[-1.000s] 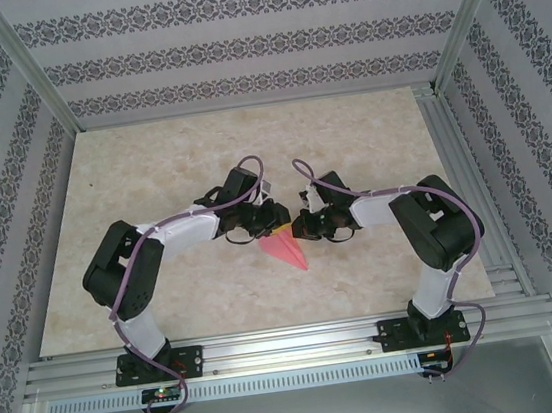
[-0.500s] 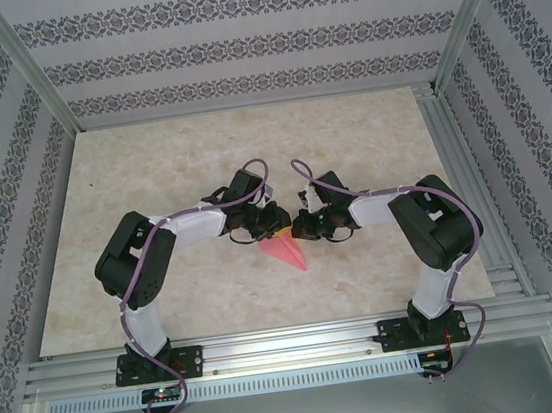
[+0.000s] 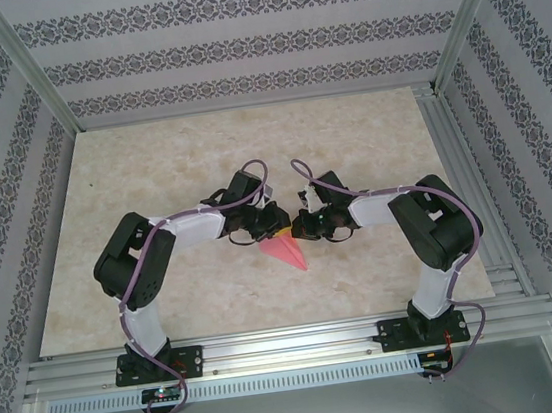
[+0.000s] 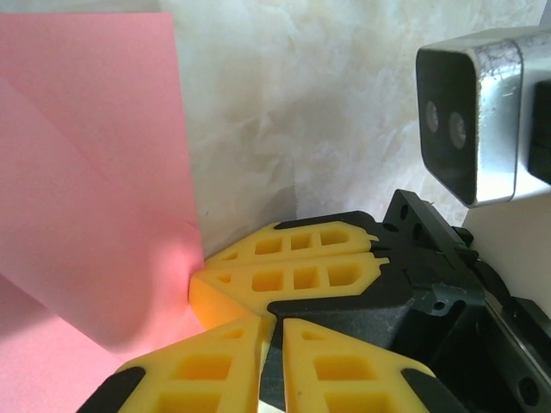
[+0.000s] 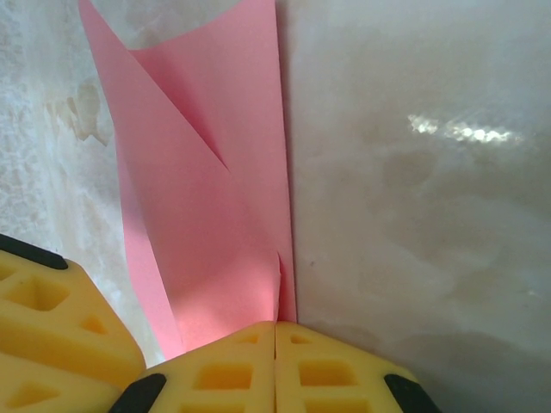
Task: Fold a paper plane with a square sheet of paper (fold left side to right side)
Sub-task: Fourth fold the wing at the center of the table.
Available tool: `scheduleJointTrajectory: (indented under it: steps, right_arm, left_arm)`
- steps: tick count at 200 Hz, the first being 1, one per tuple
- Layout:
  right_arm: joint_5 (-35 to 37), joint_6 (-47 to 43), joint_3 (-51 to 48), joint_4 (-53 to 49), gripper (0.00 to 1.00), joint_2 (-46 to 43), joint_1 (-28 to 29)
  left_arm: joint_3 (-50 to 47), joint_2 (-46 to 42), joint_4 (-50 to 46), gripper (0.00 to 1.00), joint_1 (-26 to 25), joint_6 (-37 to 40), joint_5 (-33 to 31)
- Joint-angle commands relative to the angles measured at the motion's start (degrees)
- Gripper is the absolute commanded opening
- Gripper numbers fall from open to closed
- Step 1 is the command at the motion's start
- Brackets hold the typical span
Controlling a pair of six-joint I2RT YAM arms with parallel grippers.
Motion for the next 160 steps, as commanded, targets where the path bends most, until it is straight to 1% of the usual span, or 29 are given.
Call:
scheduleJointTrajectory:
  steps: [1,43,68,160]
  right_arm:
    - [2.6,-2.0,-0.4,-3.5,0.07,2.6,1.5]
    - [2.6,-2.1,-0.2,-3.7,0.07,2.7,1.5]
    - [2.5,-2.1,-0.1,-3.8,0.07,2.8,1.5]
    - [2.5,-2.2,-0.2,-3.8,0.08,2.7,1.5]
  left_arm:
    - [-1.6,-1.8,-1.3,0.17,0.3,-0.2,-2.1]
    - [-1.7,-4.9,-3.3,0.18,1.1,1.0,-3.2]
    - [-1.2,-3.3,-2.6,0.18,1.1,0.9,-2.1]
    - [-1.5,1.2,-0.4,0.17,1.1,-0.2,-2.4]
